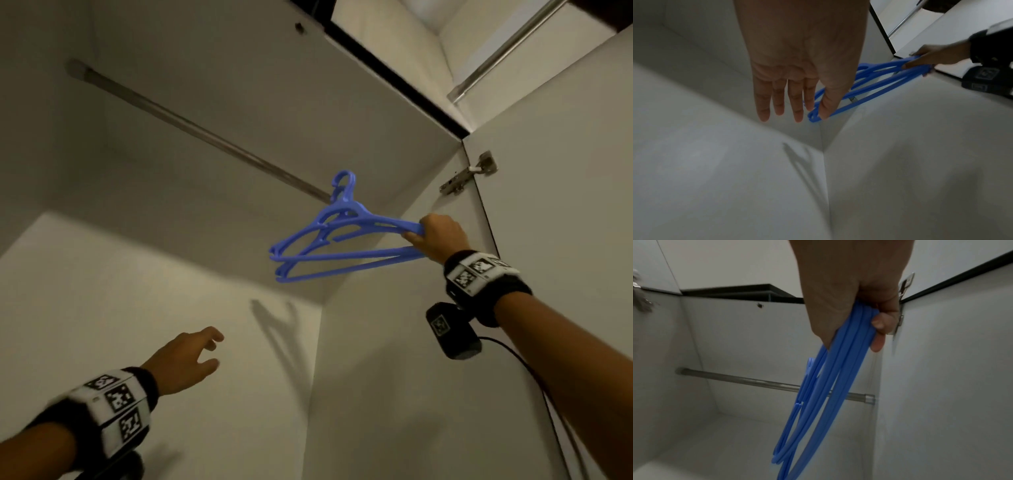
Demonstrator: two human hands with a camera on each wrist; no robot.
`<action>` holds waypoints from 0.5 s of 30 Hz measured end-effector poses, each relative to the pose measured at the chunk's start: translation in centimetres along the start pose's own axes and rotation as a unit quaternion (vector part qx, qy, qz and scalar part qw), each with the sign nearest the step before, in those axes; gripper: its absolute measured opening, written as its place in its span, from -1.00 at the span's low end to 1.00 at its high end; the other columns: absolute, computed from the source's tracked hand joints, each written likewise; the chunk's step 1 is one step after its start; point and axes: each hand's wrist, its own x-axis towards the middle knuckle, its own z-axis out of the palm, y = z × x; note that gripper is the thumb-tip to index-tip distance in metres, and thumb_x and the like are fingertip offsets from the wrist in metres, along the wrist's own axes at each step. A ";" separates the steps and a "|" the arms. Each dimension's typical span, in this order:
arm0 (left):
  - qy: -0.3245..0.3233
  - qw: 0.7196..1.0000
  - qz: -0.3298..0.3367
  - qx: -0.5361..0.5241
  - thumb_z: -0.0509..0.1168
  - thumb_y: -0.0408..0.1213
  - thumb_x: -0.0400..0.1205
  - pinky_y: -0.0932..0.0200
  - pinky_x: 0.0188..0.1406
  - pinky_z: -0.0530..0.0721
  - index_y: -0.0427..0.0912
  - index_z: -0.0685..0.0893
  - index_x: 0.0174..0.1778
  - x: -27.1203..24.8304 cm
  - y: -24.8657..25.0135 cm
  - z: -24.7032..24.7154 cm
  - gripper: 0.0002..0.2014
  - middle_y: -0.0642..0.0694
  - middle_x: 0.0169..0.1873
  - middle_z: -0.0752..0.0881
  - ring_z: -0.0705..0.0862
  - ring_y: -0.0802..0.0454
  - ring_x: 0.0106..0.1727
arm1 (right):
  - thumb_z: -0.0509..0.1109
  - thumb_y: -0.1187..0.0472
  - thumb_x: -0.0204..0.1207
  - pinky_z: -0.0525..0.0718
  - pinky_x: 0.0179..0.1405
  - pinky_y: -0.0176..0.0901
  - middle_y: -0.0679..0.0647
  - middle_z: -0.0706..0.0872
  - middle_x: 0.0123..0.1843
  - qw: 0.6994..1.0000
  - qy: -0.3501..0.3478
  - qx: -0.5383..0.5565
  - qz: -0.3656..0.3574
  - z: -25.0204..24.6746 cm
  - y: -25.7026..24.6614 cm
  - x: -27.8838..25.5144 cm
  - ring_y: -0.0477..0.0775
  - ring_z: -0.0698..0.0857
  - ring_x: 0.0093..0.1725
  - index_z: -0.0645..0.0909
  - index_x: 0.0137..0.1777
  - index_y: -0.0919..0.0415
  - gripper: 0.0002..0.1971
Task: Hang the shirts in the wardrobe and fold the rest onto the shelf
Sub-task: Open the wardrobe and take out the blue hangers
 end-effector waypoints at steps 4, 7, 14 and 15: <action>0.005 0.949 -0.071 -0.306 0.39 0.11 0.38 0.33 -0.13 0.56 -0.08 0.52 0.20 -5.4 2.7 3.1 -0.46 -0.07 0.06 0.68 0.65 -0.02 0.17 | 0.41 0.07 0.55 0.54 -0.54 -0.23 0.21 0.61 -0.53 0.985 -0.011 0.169 -0.008 0.0 0.8 -9.2 0.18 0.67 -0.52 0.64 -0.30 0.34 -0.67; -0.056 0.832 -0.163 -0.527 0.41 0.38 0.11 0.09 -0.02 0.72 -0.02 0.40 0.37 -10.3 5.5 4.8 -0.06 -0.04 0.20 0.64 0.63 -0.01 0.20 | 0.44 0.11 0.53 0.45 -0.74 -0.35 0.13 0.57 -0.61 0.943 -0.057 0.325 0.049 1.4 -0.2 -17.5 -0.05 0.61 -0.69 0.64 -0.31 0.29 -0.73; 0.049 0.679 -0.143 -0.718 0.52 0.26 0.20 -0.10 0.11 0.72 -0.02 0.52 0.35 -21.0 7.9 5.2 -0.17 -0.08 0.26 0.68 0.68 -0.08 0.25 | 0.43 0.14 0.53 0.42 -0.70 -0.28 0.15 0.53 -0.56 0.826 -0.188 0.510 0.152 3.8 -2.9 -36.2 0.13 0.59 -0.61 0.57 -0.32 0.39 -0.68; 0.052 0.673 -0.151 -0.722 0.49 0.22 0.26 -0.09 0.10 0.73 -0.02 0.54 0.34 -22.3 7.9 5.5 -0.25 -0.07 0.26 0.68 0.68 -0.08 0.26 | 0.42 0.14 0.53 0.42 -0.69 -0.25 0.16 0.53 -0.55 0.813 -0.201 0.520 0.167 4.1 -3.2 -38.9 0.14 0.61 -0.61 0.56 -0.31 0.43 -0.66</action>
